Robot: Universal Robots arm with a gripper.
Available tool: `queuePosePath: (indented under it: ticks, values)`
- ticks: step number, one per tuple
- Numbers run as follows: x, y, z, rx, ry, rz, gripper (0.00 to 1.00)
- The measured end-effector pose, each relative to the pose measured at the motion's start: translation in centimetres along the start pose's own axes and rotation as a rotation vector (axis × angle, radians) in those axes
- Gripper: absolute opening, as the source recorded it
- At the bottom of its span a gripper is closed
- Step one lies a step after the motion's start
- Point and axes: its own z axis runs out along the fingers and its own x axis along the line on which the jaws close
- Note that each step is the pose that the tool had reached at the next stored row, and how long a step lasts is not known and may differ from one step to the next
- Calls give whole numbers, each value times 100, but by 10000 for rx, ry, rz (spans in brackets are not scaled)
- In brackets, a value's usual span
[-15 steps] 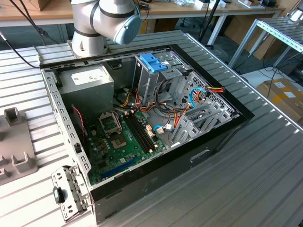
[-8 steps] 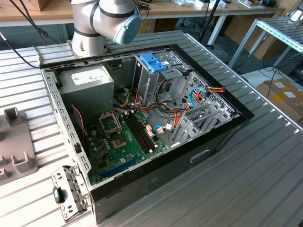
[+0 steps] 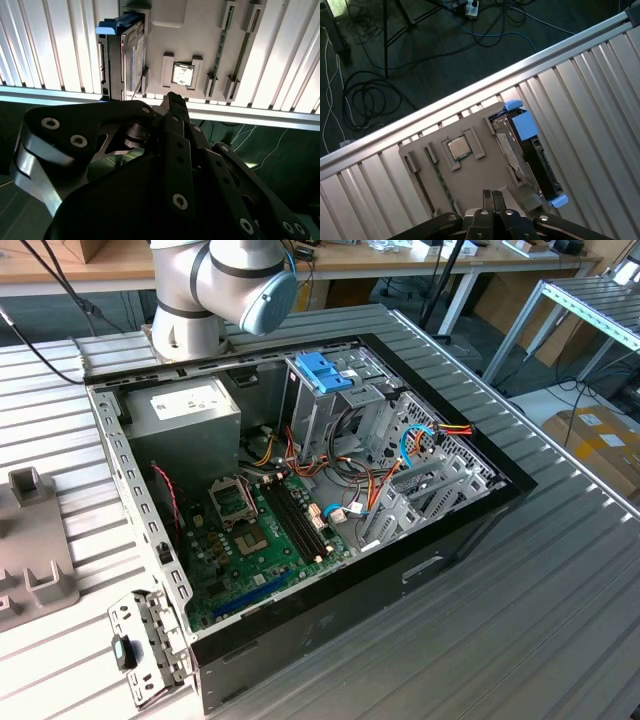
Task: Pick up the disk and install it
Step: 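Pick up the disk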
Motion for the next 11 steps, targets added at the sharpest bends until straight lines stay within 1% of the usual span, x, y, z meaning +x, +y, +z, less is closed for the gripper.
queuePosePath:
  ticks: [11]
  values:
    - [0, 0, 0, -5, 8, -202, 11]
